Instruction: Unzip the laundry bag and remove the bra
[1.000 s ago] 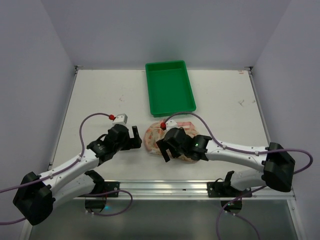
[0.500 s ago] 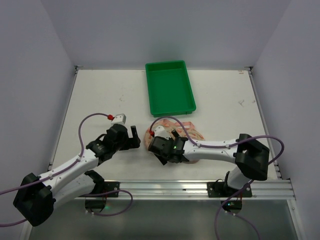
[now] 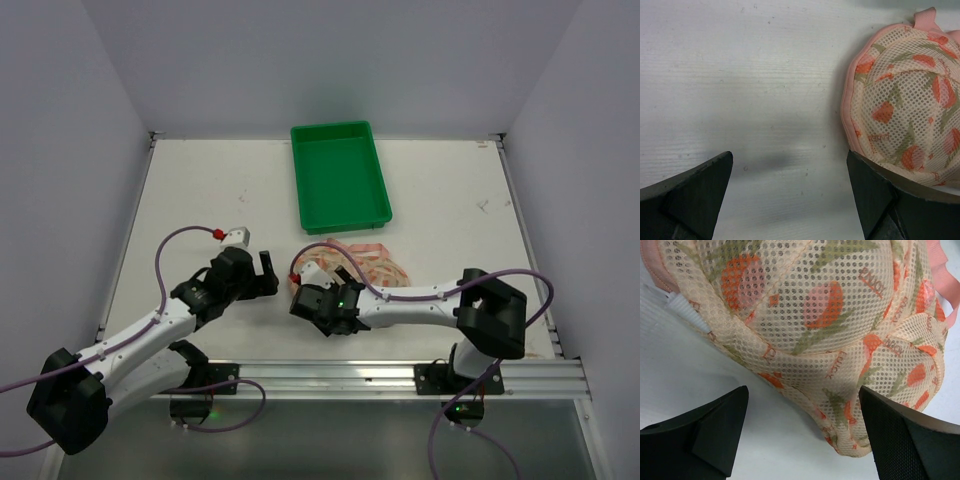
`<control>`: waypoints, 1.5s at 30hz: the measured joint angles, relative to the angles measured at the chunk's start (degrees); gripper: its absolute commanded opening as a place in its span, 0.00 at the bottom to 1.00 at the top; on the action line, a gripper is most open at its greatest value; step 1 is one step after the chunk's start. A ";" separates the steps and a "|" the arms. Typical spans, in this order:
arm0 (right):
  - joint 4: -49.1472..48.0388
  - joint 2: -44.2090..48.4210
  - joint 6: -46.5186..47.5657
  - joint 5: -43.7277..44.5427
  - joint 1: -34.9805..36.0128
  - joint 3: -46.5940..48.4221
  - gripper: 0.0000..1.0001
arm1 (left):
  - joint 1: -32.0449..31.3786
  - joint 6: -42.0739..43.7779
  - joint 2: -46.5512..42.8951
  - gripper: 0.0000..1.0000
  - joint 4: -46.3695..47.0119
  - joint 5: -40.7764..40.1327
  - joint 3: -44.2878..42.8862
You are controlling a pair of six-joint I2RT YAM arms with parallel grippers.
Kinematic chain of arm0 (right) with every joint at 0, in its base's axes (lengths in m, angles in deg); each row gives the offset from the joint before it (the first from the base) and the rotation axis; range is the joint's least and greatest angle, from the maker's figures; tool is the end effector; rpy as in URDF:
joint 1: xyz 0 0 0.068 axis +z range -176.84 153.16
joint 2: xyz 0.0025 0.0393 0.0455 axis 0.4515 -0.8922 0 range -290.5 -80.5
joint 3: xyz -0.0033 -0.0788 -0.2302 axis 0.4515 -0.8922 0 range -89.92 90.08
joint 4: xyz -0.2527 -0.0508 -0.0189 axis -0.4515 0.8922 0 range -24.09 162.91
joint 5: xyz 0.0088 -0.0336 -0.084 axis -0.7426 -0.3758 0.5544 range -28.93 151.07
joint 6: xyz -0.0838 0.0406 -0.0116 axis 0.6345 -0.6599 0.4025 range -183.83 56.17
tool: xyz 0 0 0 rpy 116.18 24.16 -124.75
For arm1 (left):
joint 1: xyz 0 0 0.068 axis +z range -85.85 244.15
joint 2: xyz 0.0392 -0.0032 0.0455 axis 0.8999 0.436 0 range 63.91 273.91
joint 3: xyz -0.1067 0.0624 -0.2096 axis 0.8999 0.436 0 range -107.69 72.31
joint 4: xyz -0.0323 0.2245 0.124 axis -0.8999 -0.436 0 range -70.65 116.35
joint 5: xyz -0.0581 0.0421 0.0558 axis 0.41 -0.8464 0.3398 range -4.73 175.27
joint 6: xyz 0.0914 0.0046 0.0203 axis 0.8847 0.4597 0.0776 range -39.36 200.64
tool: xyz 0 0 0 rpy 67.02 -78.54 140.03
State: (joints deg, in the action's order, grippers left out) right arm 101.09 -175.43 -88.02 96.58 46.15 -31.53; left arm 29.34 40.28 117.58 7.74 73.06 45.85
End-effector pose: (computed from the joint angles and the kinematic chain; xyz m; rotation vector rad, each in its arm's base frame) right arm 0.1391 0.2866 0.1146 -0.9025 2.2966 -0.2246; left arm 0.2018 -0.1186 0.1320 -0.2185 2.3715 -0.3874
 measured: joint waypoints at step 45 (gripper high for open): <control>-4.94 13.62 -1.33 -14.53 -9.20 -6.14 0.00 | -6.21 6.62 -8.22 0.82 14.80 16.74 1.29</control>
State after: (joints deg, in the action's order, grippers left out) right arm 96.15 -161.82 -89.35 82.05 36.95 -37.67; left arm 23.14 46.91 109.36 22.54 89.80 47.14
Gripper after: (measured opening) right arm 0.041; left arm 0.832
